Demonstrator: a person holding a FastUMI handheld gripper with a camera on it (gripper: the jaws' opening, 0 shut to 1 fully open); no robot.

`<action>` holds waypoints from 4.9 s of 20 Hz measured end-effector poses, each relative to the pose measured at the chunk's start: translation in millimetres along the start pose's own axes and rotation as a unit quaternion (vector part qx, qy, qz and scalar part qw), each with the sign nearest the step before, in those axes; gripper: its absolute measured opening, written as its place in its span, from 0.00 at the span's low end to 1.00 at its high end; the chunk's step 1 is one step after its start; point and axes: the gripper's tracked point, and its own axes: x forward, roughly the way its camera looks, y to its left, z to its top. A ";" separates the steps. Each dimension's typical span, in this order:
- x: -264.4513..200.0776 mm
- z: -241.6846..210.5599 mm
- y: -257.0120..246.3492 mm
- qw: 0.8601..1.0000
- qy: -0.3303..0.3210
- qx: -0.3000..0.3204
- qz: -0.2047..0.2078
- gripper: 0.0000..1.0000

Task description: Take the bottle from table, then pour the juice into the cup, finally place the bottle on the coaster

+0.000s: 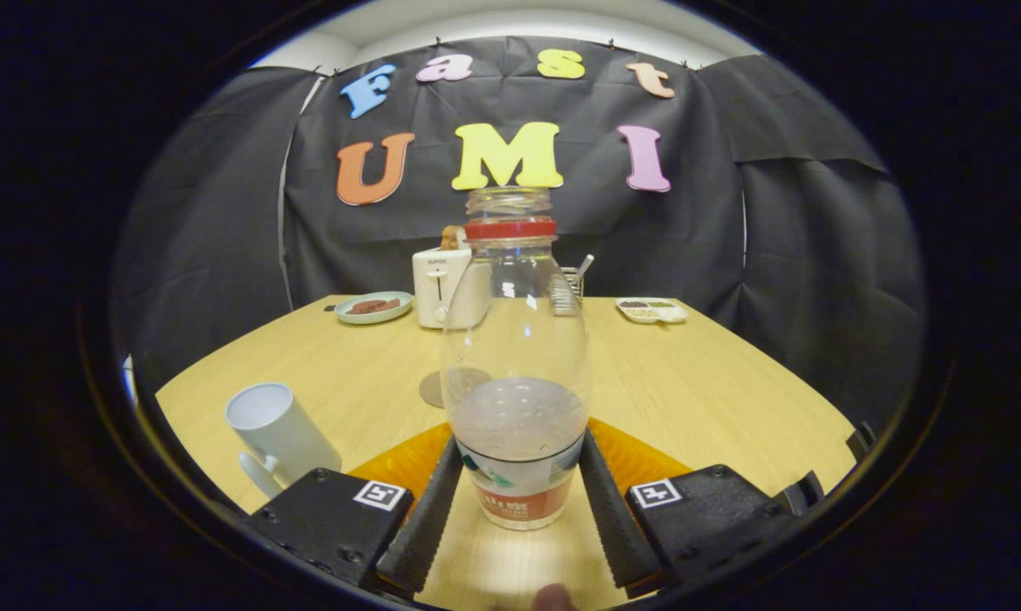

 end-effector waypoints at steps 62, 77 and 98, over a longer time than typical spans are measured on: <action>-1.9 35.6 75.6 0.666 -0.024 -0.739 -0.100 0.77; -10.7 49.3 82.4 0.636 -0.014 -0.764 -0.108 0.76; -19.2 77.9 72.9 0.602 -0.011 -0.788 -0.132 0.76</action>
